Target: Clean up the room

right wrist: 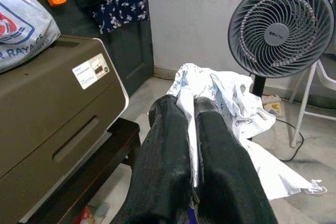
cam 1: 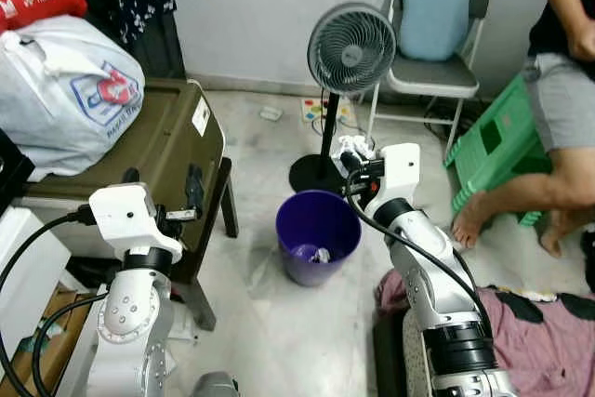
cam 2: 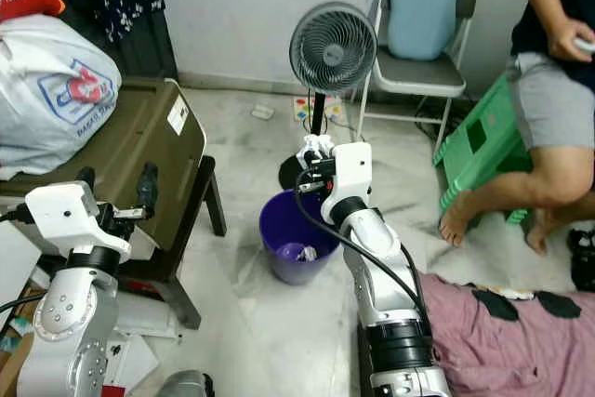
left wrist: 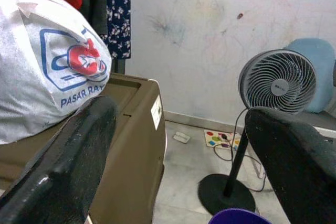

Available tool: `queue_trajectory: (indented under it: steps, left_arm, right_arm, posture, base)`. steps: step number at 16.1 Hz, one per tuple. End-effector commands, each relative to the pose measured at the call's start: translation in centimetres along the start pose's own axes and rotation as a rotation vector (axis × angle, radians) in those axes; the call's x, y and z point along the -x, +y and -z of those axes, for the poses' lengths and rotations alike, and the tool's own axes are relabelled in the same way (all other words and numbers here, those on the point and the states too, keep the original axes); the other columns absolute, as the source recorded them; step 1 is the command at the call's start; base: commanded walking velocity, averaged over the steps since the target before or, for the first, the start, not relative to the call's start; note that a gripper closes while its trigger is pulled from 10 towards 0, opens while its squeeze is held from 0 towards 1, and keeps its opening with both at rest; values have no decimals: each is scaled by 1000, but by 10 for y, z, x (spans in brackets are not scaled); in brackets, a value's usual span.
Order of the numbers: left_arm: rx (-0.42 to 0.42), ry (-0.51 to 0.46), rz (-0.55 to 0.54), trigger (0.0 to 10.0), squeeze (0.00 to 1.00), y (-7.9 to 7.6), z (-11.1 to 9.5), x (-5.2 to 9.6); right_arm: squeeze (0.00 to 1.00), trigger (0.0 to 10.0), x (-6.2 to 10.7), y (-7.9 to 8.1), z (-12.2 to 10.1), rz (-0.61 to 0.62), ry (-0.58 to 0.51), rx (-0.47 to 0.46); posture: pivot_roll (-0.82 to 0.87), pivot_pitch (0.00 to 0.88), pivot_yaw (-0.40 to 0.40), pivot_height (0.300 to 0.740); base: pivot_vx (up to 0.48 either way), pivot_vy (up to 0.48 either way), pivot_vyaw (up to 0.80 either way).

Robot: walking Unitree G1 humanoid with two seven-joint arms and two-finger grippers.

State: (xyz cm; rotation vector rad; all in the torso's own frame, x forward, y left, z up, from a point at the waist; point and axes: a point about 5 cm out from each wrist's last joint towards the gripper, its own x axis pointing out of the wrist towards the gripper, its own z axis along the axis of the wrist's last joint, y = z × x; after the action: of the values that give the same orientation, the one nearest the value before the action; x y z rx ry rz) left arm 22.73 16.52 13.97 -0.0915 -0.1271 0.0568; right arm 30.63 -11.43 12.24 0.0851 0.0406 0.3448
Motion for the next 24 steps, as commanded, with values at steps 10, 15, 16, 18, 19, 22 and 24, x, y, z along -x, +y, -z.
queue_trajectory:
  steps: [10,15,16,18,19,22,24]
  left_arm:
    - [-4,8,17,10000,0,-1,2,-2]
    - [-6,5,27,10000,0,-3,2,-2]
    - [-5,5,28,10000,0,-3,2,-2]
    - [-2,-1,34,10000,0,-3,2,-2]
    - [-1,-1,34,10000,0,-3,2,-2]
    - [-1,-1,30,10000,0,-4,2,-3]
    - [-1,1,29,10000,0,-4,2,-3]
  right_arm:
    - [0,10000,-4,5,-6,-34,-15,7]
    - [0,10000,-5,6,-5,-37,-10,0]
    - [0,10000,-5,6,-5,-37,-8,-2]
    - [0,10000,-5,6,-4,-35,1,-4]
    - [0,10000,-5,6,-4,-36,2,-3]
    - [0,10000,-6,6,-4,-36,4,-4]
    - [0,10000,-6,6,-4,-36,4,-4]
  posture:
    - [16,0,-53,740]
    - [16,0,-53,740]
    - [16,0,-53,740]
    - [16,0,-53,740]
    - [16,0,-53,740]
    - [14,0,-53,740]
    - [14,0,-53,740]
  base:
    - [292,0,276]
    - [253,0,0]
    - [322,0,0]
    - [392,0,0]
    - [416,0,-587]
    - [410,0,-504]
    - [375,0,0]
